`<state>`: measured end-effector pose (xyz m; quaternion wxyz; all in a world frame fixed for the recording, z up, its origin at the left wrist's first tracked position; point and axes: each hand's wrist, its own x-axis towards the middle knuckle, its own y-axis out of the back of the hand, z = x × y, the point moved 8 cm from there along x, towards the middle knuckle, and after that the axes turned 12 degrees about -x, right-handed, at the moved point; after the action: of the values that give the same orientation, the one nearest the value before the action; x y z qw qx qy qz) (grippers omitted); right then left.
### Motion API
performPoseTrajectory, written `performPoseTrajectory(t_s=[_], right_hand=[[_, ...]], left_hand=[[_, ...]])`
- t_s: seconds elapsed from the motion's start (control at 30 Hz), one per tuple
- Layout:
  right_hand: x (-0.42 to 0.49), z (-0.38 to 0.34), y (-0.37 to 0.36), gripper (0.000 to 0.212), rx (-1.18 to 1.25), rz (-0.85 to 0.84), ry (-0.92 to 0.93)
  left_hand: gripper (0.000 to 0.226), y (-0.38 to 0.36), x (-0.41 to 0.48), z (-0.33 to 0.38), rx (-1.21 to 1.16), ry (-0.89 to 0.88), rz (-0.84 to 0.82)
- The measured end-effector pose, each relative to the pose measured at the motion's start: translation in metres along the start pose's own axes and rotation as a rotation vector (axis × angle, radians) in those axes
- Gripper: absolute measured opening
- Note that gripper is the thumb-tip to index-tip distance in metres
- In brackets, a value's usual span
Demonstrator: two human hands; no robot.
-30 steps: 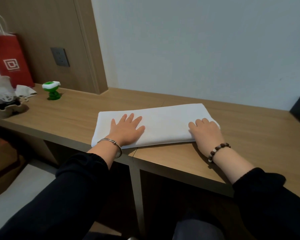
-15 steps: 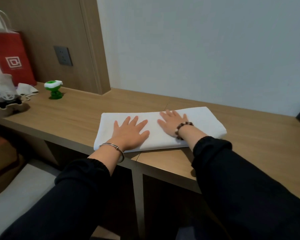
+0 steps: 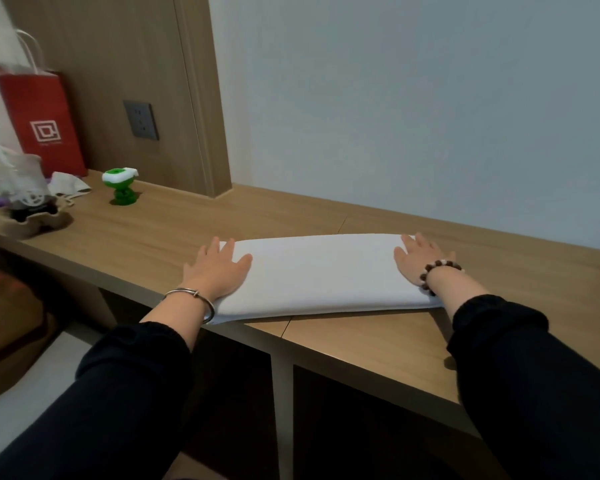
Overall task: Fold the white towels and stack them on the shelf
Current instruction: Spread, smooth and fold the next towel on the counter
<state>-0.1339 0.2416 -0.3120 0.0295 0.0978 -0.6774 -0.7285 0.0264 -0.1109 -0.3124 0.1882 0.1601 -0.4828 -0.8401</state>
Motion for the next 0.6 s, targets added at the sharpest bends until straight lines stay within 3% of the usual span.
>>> performPoseTrajectory(t_s=[0.23, 0.3, 0.37, 0.43, 0.47, 0.53, 0.6], right_hand=[[-0.012, -0.016, 0.01, 0.056, -0.123, 0.039, -0.042], [-0.02, -0.047, 0.012, 0.055, -0.134, 0.07, 0.085], [-0.039, -0.089, 0.01, 0.054, -0.091, 0.078, 0.282], [-0.064, -0.126, 0.009, 0.051, -0.029, 0.115, 0.485], [-0.078, -0.138, 0.008, 0.05, -0.01, 0.15, 0.574], [-0.099, -0.15, 0.008, 0.05, -0.005, 0.219, 0.683], [-0.11, -0.152, 0.009, 0.054, -0.013, 0.234, 0.698]], left_hand=[[0.063, 0.0, -0.009, 0.0, -0.136, 0.022, 0.031], [0.059, 0.001, -0.017, -0.001, -0.12, 0.04, 0.082], [0.052, 0.012, -0.031, 0.006, 0.019, 0.001, 0.235], [0.041, 0.027, -0.052, 0.031, 0.137, -0.252, 0.407], [0.037, 0.027, -0.064, 0.045, 0.141, -0.44, 0.392], [0.043, 0.009, -0.085, 0.058, 0.09, -0.697, 0.128], [0.075, -0.009, -0.098, 0.048, 0.207, -0.731, -0.1]])
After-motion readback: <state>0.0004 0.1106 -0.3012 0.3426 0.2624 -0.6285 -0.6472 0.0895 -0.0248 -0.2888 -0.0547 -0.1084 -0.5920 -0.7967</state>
